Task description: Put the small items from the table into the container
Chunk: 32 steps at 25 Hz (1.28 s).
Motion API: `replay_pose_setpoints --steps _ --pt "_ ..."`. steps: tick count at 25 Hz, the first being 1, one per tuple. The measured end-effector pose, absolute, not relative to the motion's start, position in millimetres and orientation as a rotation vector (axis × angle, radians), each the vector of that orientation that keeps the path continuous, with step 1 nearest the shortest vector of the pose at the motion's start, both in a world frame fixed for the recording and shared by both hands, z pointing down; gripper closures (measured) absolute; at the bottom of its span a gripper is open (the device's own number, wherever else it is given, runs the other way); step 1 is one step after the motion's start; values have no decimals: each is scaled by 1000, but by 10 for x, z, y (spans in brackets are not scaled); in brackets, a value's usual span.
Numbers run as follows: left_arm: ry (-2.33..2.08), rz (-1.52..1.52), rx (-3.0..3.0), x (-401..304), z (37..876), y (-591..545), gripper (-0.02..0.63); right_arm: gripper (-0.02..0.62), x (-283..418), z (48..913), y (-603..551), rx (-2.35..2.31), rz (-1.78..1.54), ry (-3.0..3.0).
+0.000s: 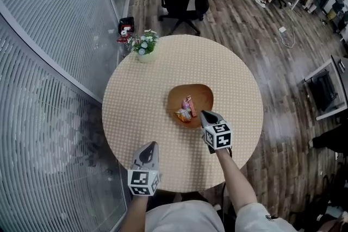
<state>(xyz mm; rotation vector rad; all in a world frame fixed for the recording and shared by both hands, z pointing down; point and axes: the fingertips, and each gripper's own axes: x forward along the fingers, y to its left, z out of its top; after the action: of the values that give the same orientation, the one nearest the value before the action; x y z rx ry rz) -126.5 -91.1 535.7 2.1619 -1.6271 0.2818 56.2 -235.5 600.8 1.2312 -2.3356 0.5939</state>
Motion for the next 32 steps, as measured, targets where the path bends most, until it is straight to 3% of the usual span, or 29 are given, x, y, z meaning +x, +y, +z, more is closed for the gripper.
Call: replay_pose_setpoints --steps 9,32 --pt "-1519 263 2262 -869 5314 -933 600 594 622 5319 -1603 1430 499 -2427" --pt "-1381 296 2378 -493 5292 -798 601 595 859 5409 -691 1641 640 -2281"
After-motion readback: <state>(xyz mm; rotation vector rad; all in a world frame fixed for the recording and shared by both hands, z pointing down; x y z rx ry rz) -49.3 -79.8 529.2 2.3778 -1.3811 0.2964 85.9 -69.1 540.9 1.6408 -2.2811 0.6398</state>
